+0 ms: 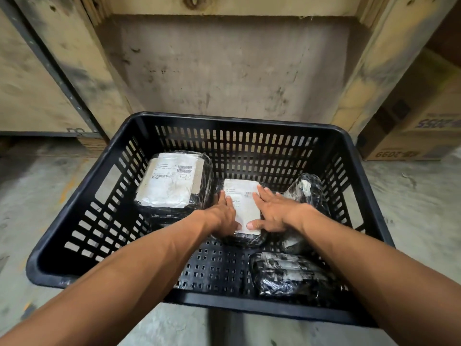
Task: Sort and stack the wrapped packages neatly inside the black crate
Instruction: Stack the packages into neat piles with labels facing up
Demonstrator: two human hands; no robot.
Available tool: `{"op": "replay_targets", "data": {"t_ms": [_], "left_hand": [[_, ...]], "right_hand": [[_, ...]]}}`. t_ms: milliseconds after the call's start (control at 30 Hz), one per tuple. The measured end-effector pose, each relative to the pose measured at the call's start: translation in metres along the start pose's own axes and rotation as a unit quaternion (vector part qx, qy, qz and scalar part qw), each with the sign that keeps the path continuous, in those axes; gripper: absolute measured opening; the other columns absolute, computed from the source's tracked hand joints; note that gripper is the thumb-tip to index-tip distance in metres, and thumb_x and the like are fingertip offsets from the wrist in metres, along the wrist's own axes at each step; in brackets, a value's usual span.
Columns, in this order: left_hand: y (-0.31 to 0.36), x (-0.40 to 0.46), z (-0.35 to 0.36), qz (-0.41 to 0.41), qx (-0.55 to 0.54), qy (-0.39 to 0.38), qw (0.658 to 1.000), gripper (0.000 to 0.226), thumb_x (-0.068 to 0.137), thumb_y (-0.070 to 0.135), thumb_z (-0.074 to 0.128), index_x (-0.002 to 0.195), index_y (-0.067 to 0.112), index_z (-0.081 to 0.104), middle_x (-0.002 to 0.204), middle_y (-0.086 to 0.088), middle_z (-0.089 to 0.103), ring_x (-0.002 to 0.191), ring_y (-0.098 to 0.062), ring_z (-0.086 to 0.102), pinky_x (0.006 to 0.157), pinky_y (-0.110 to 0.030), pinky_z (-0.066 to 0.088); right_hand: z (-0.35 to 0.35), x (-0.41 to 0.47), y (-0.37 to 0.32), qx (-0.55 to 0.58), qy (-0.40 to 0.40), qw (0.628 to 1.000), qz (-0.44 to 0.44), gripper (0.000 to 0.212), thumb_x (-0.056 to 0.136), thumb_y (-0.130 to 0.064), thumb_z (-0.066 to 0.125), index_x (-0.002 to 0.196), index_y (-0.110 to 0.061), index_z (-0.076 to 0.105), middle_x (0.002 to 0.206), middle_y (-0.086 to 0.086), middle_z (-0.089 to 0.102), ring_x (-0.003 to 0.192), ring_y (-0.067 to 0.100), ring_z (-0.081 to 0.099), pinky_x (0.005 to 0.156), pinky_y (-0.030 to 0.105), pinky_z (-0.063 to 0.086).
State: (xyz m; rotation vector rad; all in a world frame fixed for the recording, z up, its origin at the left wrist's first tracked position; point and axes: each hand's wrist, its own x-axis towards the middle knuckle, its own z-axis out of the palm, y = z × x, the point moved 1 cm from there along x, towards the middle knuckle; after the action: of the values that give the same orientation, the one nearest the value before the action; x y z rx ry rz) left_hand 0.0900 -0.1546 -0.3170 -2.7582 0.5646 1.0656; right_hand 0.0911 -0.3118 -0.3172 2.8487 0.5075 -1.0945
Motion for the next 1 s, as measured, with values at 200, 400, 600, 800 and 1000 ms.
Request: {"op": "replay_targets", "data": {"t_ms": [200,400,600,800,1000], "left_hand": [[0.019,-0.026,-0.019,0.054,-0.012,-0.032,0.998,0.064,0.098,0.042,0.059,0.147,0.005,0.041,0.151,-0.014,0.043,0.137,-0.03,0.044,0.113,-0.036,0.036],[0.042,-0.056,-0.018,0.179,-0.03,-0.183,0.966,0.073,0.082,0.023,0.081,0.146,0.014,0.049,0.139,-0.007,0.06,0.126,-0.029,0.055,0.104,-0.039,0.043],[0.043,-0.064,-0.007,0.293,-0.013,-0.058,0.954,0.055,0.091,0.009,0.072,0.142,0.019,0.058,0.121,-0.007,0.07,0.081,-0.013,0.056,0.076,-0.011,0.042],[0.019,-0.067,-0.004,0.281,-0.091,-0.06,0.954,0.056,0.091,0.027,0.073,0.144,0.024,0.057,0.141,0.003,0.061,0.121,-0.016,0.057,0.108,-0.028,0.039],[0.02,-0.062,-0.01,0.231,-0.138,0.019,0.963,0.042,0.099,0.043,0.059,0.132,0.018,0.067,0.131,0.0,0.069,0.116,-0.018,0.063,0.108,-0.036,0.045]], "right_hand": [[-0.033,-0.052,0.012,-0.035,-0.026,0.999,0.017,0.103,0.086,-0.067,0.063,0.164,-0.028,0.007,0.172,0.0,-0.007,0.157,0.027,0.007,0.126,0.046,0.011],[-0.037,-0.101,0.009,0.085,-0.07,0.994,0.008,0.063,0.072,-0.041,0.091,0.13,-0.03,0.071,0.121,-0.002,0.073,0.092,0.015,0.07,0.074,0.013,0.052],[-0.031,-0.116,-0.005,0.092,-0.104,0.99,0.034,0.042,0.071,-0.03,0.092,0.111,-0.023,0.082,0.118,-0.007,0.075,0.098,0.017,0.064,0.082,0.021,0.046],[-0.028,-0.122,-0.009,0.101,-0.105,0.989,0.038,0.043,0.077,-0.026,0.089,0.117,-0.015,0.078,0.127,0.008,0.073,0.127,0.037,0.059,0.105,0.037,0.047],[-0.023,-0.124,-0.014,0.125,-0.109,0.986,0.027,0.053,0.073,-0.038,0.089,0.123,-0.023,0.075,0.121,-0.006,0.073,0.112,0.019,0.064,0.091,0.026,0.048]]}}
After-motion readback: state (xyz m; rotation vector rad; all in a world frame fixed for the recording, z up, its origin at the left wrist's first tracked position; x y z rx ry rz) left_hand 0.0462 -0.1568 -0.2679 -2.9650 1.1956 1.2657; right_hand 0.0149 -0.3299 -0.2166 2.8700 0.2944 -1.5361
